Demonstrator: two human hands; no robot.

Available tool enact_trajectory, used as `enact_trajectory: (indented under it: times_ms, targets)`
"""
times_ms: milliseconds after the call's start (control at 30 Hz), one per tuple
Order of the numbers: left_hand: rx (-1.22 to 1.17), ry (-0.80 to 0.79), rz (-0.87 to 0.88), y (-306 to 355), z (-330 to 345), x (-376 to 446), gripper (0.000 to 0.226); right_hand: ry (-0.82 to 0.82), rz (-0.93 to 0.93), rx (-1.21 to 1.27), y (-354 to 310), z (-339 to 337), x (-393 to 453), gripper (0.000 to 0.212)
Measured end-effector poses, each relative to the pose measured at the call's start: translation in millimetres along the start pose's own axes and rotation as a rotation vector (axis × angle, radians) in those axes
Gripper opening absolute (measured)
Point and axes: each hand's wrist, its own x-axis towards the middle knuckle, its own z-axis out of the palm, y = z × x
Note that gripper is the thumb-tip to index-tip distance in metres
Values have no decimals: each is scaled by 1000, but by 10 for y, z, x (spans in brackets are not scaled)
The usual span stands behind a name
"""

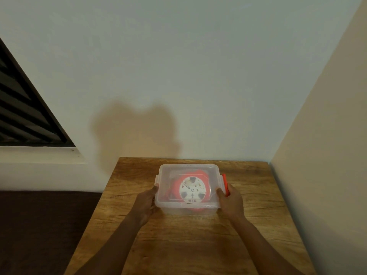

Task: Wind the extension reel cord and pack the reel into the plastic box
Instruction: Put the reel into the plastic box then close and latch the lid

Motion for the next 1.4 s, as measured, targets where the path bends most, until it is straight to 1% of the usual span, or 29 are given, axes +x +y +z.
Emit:
enact_trajectory:
  times_ms: [67, 133, 233, 300, 400, 467, 500, 567, 633, 767, 867, 933, 1000, 1067, 1167, 1267, 1400]
  targets:
    - [15, 13, 17, -10, 5, 5, 24, 52, -80, -123, 14, 47, -33, 30]
    - [24, 23, 24, -8, 6, 21, 23, 89, -139, -252, 3, 86, -42, 39]
    - [32, 57, 32, 5, -16, 49, 18, 81, -148, -304, 0, 104, -47, 43]
    - [47, 93, 69, 10, -16, 67, 17, 72, -153, -313, 17, 108, -46, 44]
    - [177, 153, 234, 40, 26, 64, 16, 89, -138, -279, 28, 133, -60, 43]
    - [244, 150, 287, 75, 55, 37, 14, 94, -137, -269, 38, 144, -70, 44]
    - [286, 125, 293, 79, 64, 36, 17, 91, -142, -265, 44, 143, -71, 44]
    - [382, 65, 285, 73, 80, 40, 33, 85, -150, -257, 62, 138, -60, 43]
    - [447, 66, 289, 55, 93, 35, 41, 87, -151, -257, 72, 138, -52, 43]
    - [539, 129, 328, 36, 122, 25, 37, 91, -153, -267, 63, 147, -53, 44]
    - [697, 201, 434, 16, 175, -6, 29, 89, -163, -261, 57, 154, -63, 44]
    - [770, 234, 501, 2, 201, -47, 28, 91, -156, -250, 57, 153, -73, 43]
    - [786, 236, 526, -1, 195, -65, 29, 85, -149, -200, 68, 146, -82, 42]
    - [787, 220, 530, 12, 181, -63, 29, 50, -142, -99, 69, 123, -96, 41]
    - [718, 229, 510, 47, 198, -22, 21, 9, -111, 27, 67, 61, -75, 39]
    - [646, 246, 503, 98, 249, 23, 31, 36, -82, 58, 97, -47, -27, 37]
    - [647, 106, 550, 207, 515, 77, 32, 97, -110, 62, 127, -370, 80, 33]
